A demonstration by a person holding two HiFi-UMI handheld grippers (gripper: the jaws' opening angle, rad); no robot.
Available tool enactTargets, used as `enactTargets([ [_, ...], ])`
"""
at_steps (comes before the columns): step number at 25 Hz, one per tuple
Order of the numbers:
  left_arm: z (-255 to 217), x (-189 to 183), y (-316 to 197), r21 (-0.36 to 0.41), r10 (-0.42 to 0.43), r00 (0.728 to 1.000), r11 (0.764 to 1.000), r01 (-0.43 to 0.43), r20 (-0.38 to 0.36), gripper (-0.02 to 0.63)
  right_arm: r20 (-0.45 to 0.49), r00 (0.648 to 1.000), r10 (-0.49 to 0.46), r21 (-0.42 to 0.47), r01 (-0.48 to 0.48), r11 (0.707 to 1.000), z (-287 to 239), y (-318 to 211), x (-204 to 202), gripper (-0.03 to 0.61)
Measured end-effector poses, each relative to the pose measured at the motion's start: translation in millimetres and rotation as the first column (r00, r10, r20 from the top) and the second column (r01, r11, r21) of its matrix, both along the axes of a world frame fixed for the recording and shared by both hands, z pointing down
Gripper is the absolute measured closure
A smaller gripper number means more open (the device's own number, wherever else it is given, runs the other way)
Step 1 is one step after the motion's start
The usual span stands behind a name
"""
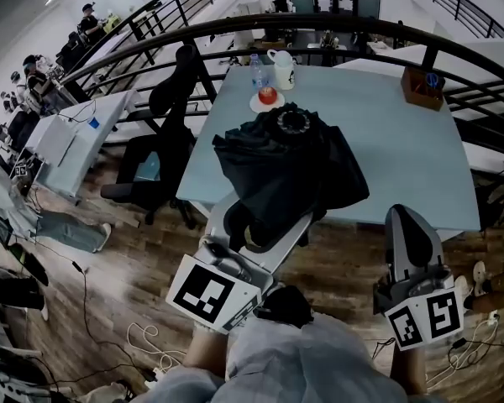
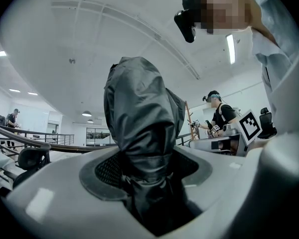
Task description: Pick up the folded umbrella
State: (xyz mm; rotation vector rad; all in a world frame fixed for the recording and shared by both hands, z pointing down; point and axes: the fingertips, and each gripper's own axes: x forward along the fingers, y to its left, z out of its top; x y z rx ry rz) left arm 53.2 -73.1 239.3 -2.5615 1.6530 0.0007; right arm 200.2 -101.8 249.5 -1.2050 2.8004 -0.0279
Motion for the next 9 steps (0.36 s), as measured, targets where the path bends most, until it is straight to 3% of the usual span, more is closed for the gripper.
enactTargets([
  [9,3.0,6.8,-1.6,0.003,-0.012,1.0,1.0,0.012,-0.003,0.331,-0.002,1.0,-0.021,0.006,0.021,1.0,4.5,-1.1,6.7,0.578],
])
